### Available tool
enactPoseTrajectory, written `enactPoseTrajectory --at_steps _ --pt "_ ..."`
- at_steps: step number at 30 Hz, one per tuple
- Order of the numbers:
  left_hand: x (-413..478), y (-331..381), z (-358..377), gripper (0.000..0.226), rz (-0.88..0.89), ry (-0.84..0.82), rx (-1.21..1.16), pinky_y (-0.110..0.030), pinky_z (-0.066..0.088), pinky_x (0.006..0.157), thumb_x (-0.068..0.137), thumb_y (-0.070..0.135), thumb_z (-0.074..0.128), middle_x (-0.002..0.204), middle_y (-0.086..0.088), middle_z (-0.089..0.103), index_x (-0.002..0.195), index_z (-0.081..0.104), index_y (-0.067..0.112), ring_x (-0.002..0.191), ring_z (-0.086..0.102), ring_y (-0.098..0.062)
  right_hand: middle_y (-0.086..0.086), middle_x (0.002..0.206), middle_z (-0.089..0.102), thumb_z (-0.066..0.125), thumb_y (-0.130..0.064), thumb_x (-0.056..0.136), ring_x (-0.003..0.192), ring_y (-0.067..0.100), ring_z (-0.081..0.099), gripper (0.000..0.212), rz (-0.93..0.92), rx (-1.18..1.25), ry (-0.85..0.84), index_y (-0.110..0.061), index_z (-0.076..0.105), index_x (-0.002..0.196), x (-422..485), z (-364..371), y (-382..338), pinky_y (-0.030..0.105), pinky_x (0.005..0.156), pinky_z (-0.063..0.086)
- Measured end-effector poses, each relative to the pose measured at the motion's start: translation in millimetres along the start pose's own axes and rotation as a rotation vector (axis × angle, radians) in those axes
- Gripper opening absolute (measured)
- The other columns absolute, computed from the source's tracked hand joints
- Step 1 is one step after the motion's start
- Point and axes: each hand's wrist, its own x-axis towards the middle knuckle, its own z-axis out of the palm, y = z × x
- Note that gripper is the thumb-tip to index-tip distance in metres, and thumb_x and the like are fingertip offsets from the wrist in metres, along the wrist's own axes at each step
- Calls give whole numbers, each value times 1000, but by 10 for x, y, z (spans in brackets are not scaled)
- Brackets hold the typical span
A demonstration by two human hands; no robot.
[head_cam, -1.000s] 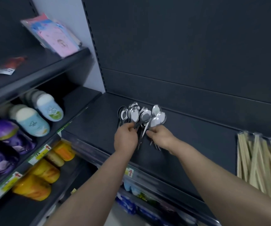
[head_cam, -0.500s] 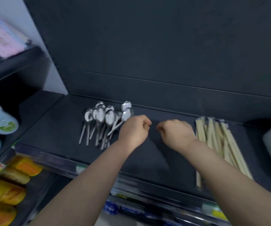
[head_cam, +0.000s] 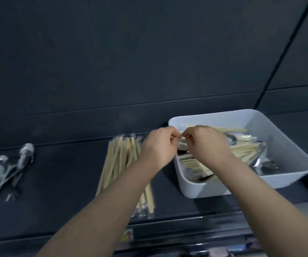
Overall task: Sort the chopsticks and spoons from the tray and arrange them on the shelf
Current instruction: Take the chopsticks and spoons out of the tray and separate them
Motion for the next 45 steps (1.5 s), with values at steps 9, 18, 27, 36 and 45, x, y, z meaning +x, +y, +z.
enactPoseTrajectory --at_steps 9,18,27,36,45 --pt "427 821 930 16 -143 -154 259 -36 54 84 87 17 58 96 3 71 90 73 20 95 65 -23 -7 110 68 47 -20 92 105 20 61 32 88 2 -107 -37 66 111 -125 -162 1596 29 73 45" --pt "608 930 1145 23 -167 -257 620 -34 49 80 85 31 66 107 -4 67 105 65 20 102 62 -27 2 120 56 50 -6 86 108 24 56 39 -39 -95 -511 -34 68 106 -186 -288 1974 26 80 40" --pt "584 907 1137 16 -214 -283 554 -34 52 84 86 26 64 103 -4 69 99 68 17 98 63 -26 -3 112 63 66 -24 83 107 22 55 20 -160 -167 -420 -34 70 99 -109 -383 1973 26 84 36" --pt "551 807 1132 10 -259 -213 475 -34 52 84 86 23 63 97 -4 69 92 68 17 97 63 -26 -3 104 67 57 -39 92 98 25 59 13 63 133 -177 -29 59 100 -19 -356 2056 29 71 39" --pt "549 830 1134 13 -311 22 400 -32 38 69 99 21 45 104 -8 69 104 54 14 100 63 -31 -2 103 64 60 -35 89 97 23 57 10 119 227 -324 -28 54 92 -68 -287 2064 30 74 42"
